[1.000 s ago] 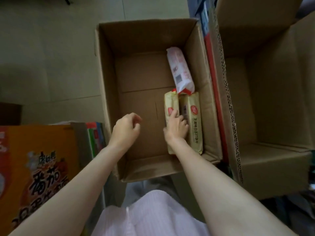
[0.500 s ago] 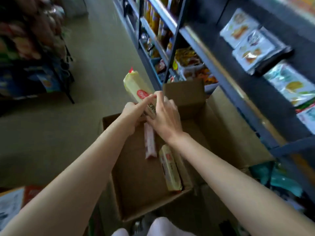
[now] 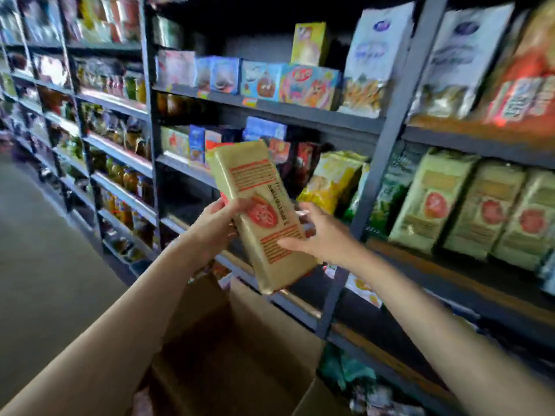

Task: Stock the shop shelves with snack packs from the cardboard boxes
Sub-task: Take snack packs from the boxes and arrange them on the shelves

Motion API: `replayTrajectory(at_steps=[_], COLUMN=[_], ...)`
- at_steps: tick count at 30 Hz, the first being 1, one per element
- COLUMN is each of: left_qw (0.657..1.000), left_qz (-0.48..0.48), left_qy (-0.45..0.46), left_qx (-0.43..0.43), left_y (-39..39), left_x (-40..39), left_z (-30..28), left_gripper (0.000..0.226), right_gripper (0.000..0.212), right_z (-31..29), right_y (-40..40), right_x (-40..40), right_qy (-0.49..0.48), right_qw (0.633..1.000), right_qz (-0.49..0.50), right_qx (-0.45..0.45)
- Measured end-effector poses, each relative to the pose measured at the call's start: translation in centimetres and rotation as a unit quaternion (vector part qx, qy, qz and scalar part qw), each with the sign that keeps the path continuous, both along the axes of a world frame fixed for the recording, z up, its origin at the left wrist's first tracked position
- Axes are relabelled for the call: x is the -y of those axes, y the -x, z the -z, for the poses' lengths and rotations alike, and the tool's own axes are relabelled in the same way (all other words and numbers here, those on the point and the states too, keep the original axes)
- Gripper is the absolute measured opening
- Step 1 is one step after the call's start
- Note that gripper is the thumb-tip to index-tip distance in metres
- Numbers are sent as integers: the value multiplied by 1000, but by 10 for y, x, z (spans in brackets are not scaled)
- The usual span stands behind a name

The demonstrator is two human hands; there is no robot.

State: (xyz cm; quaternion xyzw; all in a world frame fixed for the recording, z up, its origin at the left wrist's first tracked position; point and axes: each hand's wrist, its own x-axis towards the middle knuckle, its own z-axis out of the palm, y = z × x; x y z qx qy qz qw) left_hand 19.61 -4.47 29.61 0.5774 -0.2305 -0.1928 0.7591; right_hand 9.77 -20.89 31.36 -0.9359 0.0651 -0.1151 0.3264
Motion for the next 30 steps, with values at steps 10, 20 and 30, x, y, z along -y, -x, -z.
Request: replayTrajectory(at_steps=[10, 20, 30], left_qw=[937, 964, 825], left_qz=[257, 67, -93], left_qy=[2, -51, -310], left_qx=[238, 252, 464], left_y=[113, 145, 105], left_x=[181, 281, 340], left_z=[-113, -77, -28], left_gripper=[40, 22, 44], right_gripper=[49, 60, 63], right_z=[-77, -67, -5], right_y=[150, 248, 188], right_x=[138, 249, 304], right_qy=[-129, 87, 89], right_qw=[960, 928, 935], right_qz=[141, 288, 312], right_qx=[202, 218, 141])
